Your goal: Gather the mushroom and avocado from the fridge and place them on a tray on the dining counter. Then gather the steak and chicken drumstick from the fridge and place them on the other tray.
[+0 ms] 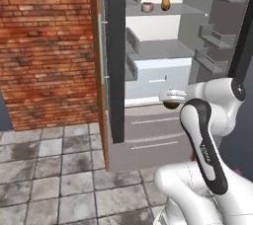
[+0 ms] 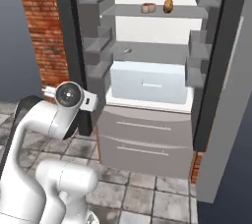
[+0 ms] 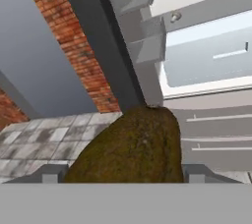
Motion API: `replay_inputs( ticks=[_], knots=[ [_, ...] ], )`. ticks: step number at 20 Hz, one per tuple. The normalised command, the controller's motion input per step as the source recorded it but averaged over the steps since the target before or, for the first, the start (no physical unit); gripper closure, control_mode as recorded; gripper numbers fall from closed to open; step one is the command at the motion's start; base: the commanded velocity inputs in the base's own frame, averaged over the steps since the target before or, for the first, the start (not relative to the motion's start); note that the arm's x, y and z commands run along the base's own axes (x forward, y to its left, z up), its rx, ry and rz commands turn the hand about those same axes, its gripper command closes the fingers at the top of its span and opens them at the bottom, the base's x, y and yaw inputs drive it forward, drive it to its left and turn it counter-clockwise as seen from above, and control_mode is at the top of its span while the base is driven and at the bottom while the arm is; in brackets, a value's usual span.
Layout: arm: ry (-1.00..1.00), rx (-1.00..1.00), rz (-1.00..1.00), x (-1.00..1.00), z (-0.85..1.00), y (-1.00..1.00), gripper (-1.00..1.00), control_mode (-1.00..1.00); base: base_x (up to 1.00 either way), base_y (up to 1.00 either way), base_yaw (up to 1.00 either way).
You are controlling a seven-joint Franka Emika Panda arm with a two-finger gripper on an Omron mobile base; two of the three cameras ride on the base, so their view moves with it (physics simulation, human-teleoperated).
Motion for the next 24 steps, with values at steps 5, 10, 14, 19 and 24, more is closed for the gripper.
replay_inputs(
  ticks=[5,10,14,19,24],
  knots=[
    [0.00,0.00,0.00,0.00,0.00,0.00,1.00,1.00,-0.67,0.75,0.10],
    [0.00,0.00,0.00,0.00,0.00,0.00,1.00,1.00,-0.65,0.80,0.10],
    [0.00,0.00,0.00,0.00,0.00,0.00,1.00,1.00,-0.44,0.85,0.11],
    [0.00,0.00,0.00,0.00,0.00,0.00,1.00,1.00,-0.06,0.70,0.20],
    [0.00,0.00,0.00,0.00,0.00,0.00,1.00,1.00,0.00,0.45,0.29]
  ],
)
